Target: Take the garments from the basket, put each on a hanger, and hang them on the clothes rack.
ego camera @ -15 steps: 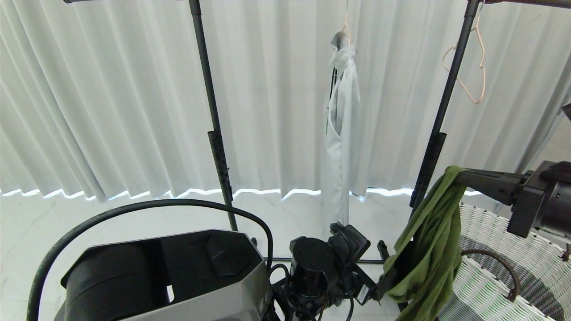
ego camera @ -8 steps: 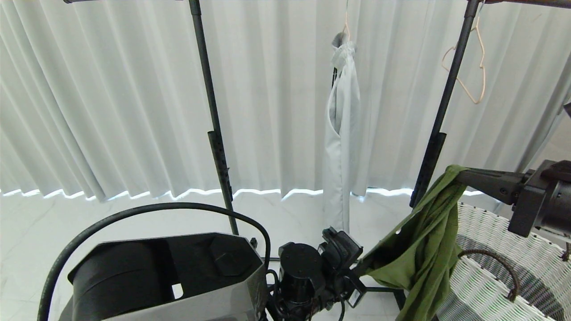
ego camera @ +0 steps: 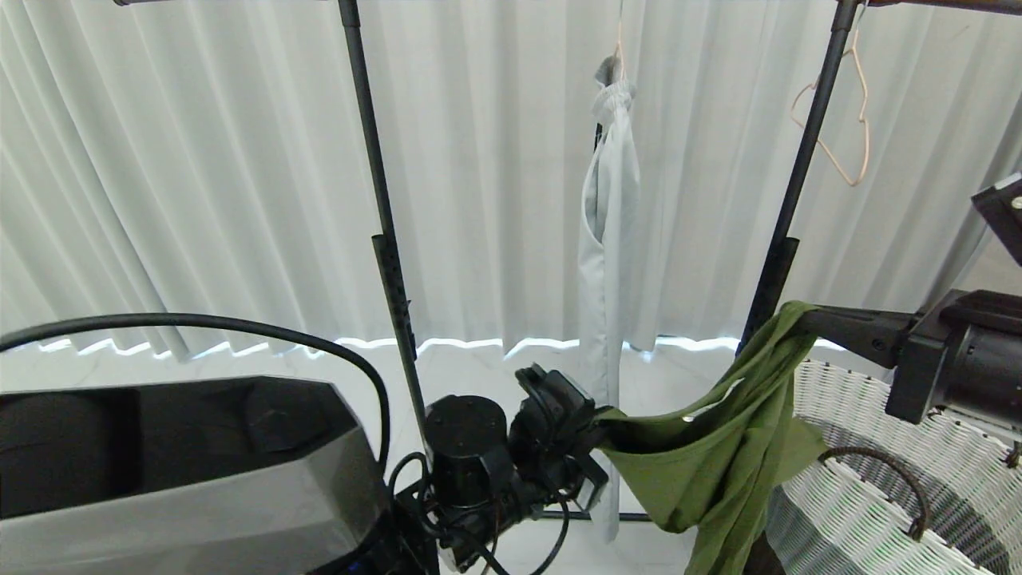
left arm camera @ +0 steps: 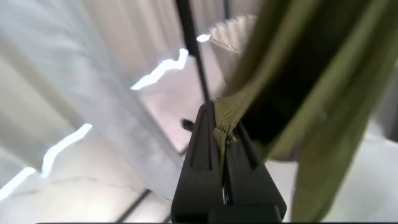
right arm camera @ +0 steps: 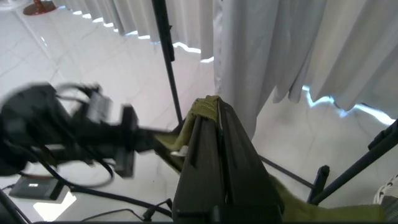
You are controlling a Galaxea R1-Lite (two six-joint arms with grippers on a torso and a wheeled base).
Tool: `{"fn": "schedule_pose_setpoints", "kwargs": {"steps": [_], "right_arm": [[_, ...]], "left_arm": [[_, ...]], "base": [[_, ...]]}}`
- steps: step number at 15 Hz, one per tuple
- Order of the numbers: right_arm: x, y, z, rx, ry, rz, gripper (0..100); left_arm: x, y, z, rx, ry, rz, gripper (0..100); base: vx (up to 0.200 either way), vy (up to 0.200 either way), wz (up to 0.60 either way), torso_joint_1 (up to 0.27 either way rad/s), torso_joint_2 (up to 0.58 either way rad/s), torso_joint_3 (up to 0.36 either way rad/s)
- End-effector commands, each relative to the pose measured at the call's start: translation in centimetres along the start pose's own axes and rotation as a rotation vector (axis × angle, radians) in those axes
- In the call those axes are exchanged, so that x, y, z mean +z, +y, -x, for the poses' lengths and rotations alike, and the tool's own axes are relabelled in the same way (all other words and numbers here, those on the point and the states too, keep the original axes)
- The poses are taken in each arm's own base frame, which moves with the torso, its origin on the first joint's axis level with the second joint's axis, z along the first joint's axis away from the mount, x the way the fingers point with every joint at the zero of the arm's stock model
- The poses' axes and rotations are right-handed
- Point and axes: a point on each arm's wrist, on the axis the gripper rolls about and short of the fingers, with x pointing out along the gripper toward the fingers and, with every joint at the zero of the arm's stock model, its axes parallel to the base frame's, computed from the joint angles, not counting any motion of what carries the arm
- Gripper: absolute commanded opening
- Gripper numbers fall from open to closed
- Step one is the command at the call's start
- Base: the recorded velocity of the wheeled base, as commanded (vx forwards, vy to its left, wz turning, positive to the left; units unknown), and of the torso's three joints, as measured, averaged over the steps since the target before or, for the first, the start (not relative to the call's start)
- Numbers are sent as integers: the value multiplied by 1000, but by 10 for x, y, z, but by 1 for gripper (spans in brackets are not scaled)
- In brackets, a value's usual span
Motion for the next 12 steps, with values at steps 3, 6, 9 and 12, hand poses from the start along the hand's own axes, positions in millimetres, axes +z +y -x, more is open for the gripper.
{"fn": "schedule_pose_setpoints", "kwargs": {"steps": [3,6,9,12], "right_arm": [[6,1,-29,17,31,0,0],[12,5,-36,40,17,5,0],[23,8,-40,50,-14,13,0],[43,9,-39,85,-77,23,0]], "left_arm": [[58,48,54,116,-88,-11,0],[87,77,89,120,-119,-23,0],[113,100,120,200,-125,-33,0],[144,114,155,248,-107,-32,0]], "base": [[0,0,0,0,0,0],[0,0,0,0,0,0],[0,0,0,0,0,0],[0,0,0,0,0,0]]}}
